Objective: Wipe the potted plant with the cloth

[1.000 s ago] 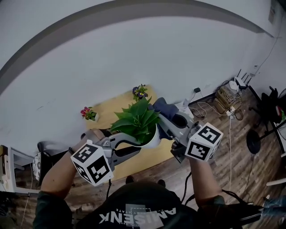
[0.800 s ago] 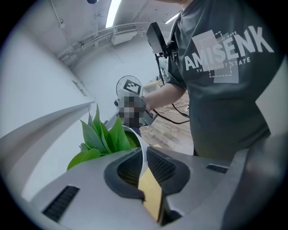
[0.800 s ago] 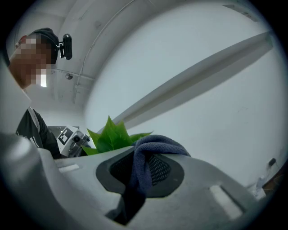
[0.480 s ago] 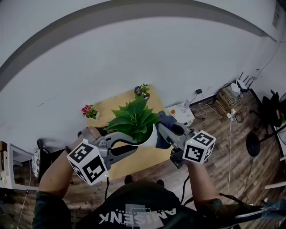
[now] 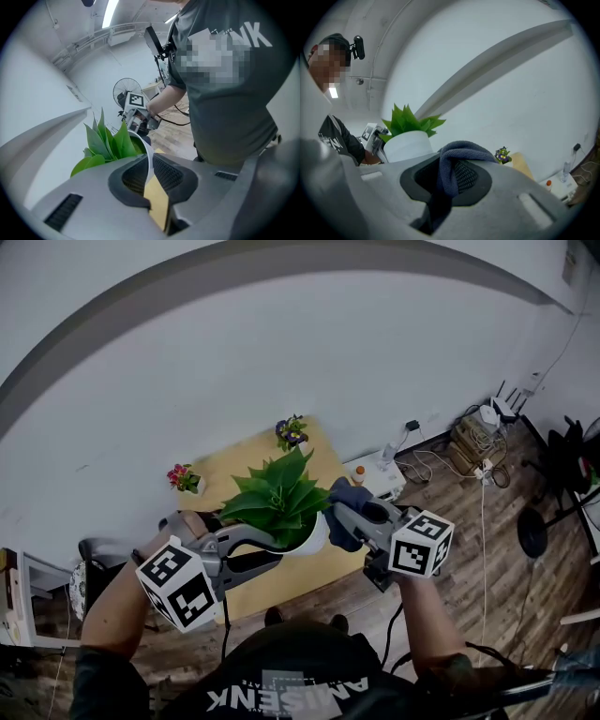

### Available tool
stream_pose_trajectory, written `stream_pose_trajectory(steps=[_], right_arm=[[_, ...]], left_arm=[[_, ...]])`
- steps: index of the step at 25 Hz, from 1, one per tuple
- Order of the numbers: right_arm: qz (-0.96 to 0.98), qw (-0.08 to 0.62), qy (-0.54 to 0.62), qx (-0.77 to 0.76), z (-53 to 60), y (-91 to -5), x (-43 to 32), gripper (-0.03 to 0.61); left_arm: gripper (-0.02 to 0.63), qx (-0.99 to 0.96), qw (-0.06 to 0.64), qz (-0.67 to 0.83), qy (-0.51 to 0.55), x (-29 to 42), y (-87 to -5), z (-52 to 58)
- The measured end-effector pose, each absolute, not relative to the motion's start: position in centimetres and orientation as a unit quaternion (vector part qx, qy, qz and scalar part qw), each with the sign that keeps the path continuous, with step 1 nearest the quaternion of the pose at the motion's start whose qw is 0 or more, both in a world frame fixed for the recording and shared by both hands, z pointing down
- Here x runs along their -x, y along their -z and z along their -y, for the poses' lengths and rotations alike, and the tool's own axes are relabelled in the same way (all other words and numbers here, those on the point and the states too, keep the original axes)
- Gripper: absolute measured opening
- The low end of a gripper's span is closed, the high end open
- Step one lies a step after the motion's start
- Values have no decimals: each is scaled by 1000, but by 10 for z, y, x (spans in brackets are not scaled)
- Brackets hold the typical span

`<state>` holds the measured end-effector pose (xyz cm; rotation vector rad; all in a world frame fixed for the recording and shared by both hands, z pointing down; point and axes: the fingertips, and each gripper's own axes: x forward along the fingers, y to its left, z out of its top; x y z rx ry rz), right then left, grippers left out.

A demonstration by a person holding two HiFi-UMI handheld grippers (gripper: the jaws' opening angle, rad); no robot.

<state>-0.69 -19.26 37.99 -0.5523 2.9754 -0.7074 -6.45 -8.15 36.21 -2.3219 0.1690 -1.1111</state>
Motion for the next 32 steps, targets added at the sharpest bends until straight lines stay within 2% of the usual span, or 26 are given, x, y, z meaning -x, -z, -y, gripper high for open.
stream_pose_trajectory(steps=[10, 32], right_arm=[[-981, 45, 179, 63, 197, -294, 44, 46], [-960, -7, 281, -22, 185, -392, 52, 44]], left_arm=[[32, 872, 286, -16, 397, 70, -347, 69], [34, 882, 277, 3, 382, 71, -351, 72]])
